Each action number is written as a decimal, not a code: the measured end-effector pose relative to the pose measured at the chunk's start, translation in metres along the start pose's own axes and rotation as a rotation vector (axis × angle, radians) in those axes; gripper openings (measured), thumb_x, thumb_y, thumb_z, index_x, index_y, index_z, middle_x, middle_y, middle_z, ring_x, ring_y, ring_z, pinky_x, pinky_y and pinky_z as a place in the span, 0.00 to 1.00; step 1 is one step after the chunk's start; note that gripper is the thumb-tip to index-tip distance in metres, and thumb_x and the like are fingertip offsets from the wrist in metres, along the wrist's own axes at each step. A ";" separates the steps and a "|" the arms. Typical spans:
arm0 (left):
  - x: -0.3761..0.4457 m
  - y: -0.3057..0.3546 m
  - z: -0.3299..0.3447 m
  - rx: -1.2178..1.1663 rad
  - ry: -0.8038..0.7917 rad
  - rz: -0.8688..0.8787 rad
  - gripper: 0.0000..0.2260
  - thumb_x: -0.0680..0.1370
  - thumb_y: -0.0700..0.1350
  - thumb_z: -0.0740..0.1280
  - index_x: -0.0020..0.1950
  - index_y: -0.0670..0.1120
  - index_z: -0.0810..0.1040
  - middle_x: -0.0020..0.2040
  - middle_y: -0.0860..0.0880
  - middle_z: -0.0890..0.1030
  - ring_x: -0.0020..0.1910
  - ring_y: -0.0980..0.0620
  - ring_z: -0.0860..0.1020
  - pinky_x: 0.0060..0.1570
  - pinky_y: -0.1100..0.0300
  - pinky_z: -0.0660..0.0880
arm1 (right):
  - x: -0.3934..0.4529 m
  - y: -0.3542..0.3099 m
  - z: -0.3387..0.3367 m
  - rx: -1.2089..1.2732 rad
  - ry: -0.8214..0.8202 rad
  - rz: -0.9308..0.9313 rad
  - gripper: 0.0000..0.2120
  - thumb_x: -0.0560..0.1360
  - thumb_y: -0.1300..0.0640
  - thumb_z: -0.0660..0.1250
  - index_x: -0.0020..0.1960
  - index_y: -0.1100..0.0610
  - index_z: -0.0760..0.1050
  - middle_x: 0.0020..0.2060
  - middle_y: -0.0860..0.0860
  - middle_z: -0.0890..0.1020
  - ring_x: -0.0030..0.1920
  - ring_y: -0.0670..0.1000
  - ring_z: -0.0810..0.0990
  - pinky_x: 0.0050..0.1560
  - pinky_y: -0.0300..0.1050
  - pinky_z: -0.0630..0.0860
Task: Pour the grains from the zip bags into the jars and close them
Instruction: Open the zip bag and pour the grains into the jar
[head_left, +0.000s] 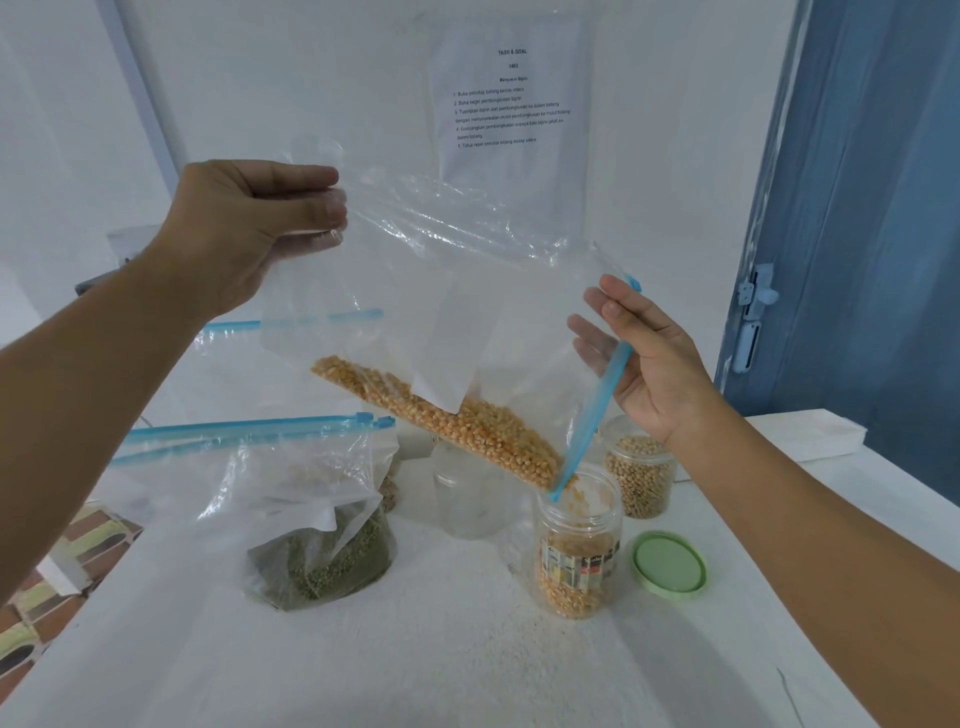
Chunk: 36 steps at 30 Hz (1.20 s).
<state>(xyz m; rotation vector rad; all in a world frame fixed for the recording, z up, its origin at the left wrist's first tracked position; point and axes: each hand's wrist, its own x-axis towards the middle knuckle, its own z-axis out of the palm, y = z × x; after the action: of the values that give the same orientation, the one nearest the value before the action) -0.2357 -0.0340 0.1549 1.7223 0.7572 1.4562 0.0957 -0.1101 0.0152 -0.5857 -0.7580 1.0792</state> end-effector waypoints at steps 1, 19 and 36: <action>0.000 0.001 0.000 -0.001 0.001 0.001 0.13 0.72 0.33 0.76 0.56 0.40 0.85 0.46 0.45 0.88 0.51 0.44 0.86 0.56 0.53 0.83 | 0.000 0.000 0.000 0.000 -0.002 0.000 0.12 0.80 0.64 0.68 0.60 0.55 0.83 0.58 0.51 0.87 0.58 0.57 0.86 0.60 0.49 0.83; -0.002 0.004 0.000 -0.015 0.001 0.003 0.15 0.71 0.34 0.77 0.57 0.39 0.84 0.45 0.46 0.88 0.50 0.45 0.86 0.56 0.54 0.83 | -0.001 0.001 0.002 0.007 -0.002 -0.005 0.12 0.81 0.64 0.67 0.61 0.55 0.82 0.59 0.51 0.87 0.58 0.57 0.87 0.59 0.49 0.83; -0.001 0.003 -0.001 -0.011 0.001 0.000 0.14 0.71 0.34 0.77 0.56 0.40 0.85 0.46 0.46 0.88 0.51 0.45 0.86 0.56 0.54 0.83 | -0.002 0.000 0.002 0.009 0.009 0.002 0.12 0.81 0.65 0.67 0.61 0.55 0.83 0.59 0.52 0.86 0.58 0.57 0.87 0.58 0.48 0.84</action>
<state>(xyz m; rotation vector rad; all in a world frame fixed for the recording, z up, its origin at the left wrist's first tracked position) -0.2366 -0.0366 0.1567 1.7139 0.7486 1.4581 0.0937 -0.1114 0.0160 -0.5835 -0.7438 1.0810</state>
